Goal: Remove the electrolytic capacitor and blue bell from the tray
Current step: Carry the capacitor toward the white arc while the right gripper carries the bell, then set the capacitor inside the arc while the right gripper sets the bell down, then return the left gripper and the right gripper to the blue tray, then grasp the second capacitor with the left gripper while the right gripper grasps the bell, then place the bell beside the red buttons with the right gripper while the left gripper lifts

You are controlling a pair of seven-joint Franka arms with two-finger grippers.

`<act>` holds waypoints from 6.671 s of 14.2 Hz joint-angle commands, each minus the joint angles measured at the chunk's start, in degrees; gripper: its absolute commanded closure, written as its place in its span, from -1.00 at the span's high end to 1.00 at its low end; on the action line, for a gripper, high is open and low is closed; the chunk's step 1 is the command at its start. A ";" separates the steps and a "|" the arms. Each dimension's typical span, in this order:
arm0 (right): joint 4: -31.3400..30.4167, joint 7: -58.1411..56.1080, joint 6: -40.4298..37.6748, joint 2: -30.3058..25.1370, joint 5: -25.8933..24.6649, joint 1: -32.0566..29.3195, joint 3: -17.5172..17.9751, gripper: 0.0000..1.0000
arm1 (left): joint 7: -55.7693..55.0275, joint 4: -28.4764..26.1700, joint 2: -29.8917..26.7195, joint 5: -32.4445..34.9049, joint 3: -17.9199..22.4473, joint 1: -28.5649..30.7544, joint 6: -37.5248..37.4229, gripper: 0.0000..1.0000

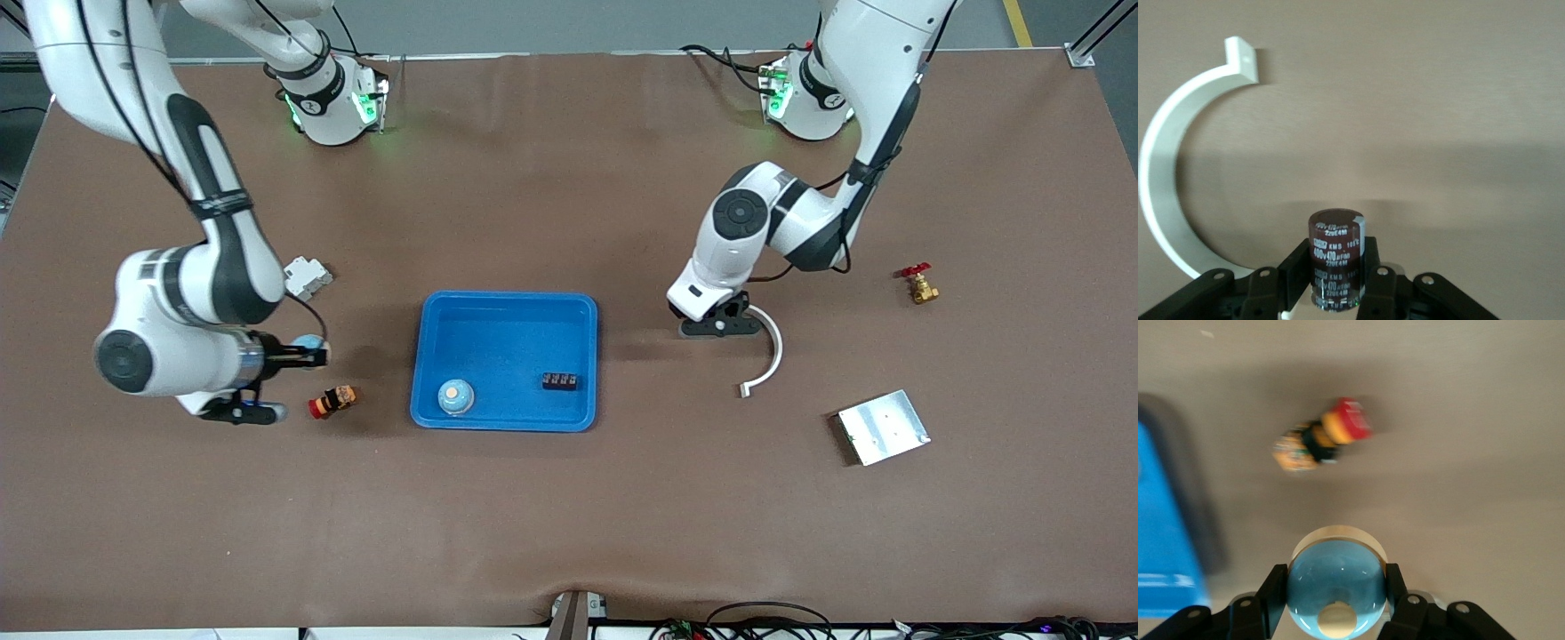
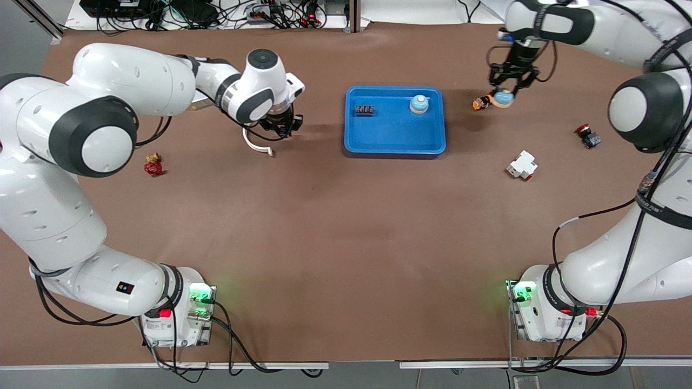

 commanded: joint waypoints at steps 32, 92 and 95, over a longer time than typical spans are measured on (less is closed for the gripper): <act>4.19 13.96 0.66 -0.48 1.35 6.26 1.56 1.00 | -2.45 4.09 3.38 4.56 -3.87 8.20 0.68 1.00; 6.16 -11.11 9.70 6.75 -2.66 -4.70 1.39 -1.00 | -95.03 53.33 36.07 -8.98 15.02 -28.63 -0.06 1.00; -0.61 -15.77 18.74 6.21 -2.57 -7.24 1.39 -1.00 | -93.19 53.24 36.07 -8.72 15.02 -28.54 -0.06 0.02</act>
